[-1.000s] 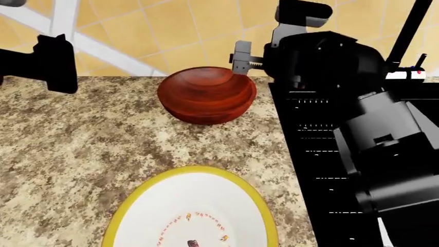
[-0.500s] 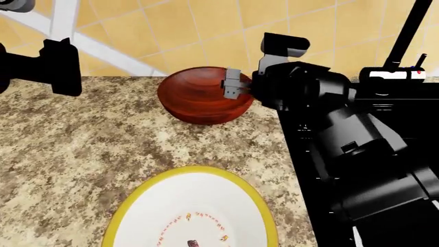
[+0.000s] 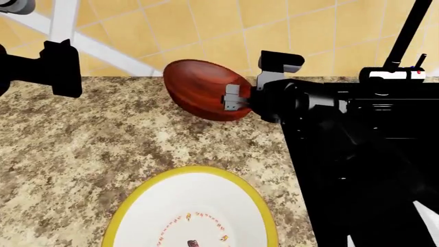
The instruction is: Stack the bowls in the sink.
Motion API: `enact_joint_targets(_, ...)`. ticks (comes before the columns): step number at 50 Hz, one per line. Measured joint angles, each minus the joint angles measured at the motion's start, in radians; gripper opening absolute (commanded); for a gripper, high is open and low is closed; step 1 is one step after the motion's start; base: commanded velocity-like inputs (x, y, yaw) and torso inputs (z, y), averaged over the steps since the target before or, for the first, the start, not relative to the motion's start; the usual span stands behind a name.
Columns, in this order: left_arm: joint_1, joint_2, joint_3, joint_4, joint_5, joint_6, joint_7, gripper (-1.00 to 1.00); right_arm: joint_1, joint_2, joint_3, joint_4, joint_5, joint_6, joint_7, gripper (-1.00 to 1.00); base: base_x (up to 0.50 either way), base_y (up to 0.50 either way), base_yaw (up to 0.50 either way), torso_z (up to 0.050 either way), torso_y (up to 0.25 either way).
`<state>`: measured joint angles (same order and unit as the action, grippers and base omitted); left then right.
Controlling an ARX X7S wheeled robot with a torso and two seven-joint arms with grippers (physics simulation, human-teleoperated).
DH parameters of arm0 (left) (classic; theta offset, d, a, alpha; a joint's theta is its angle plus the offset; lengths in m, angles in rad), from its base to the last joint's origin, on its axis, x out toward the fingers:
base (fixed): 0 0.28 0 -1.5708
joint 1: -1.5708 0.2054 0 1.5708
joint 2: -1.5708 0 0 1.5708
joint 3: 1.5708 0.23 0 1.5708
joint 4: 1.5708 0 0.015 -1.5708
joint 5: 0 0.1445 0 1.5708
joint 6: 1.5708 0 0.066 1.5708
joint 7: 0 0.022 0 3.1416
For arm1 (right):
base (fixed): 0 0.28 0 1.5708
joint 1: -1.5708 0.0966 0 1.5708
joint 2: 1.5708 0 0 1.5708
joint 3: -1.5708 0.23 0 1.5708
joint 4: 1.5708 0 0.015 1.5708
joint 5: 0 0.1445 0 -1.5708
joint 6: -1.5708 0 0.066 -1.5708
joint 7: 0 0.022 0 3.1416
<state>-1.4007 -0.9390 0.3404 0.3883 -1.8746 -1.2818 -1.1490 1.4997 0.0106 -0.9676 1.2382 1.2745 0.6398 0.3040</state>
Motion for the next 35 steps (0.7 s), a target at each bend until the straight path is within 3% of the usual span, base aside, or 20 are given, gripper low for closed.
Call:
enact_joint_targets(11,0.000,-0.004,0.003,0.002,0.004,0.008,0.003,1.00,0.018,0.008,-0.079,-0.014,0.060,-0.052,-0.117,-1.00,0.00,0.00,0.00,0.000,0.000)
enact_joint_targets(18,-0.002,-0.004,0.007,0.003,0.005,0.012,0.004,1.00,0.016,0.035,-0.086,-0.075,0.123,-0.073,-0.113,-1.00,0.00,0.00,0.00,0.000,0.000)
enact_joint_targets(35,-0.008,-0.008,0.017,0.006,-0.001,0.022,-0.003,1.00,-0.032,0.249,-0.049,-0.526,0.267,-0.130,0.167,-1.00,0.00,0.00,0.00,0.000,0.000)
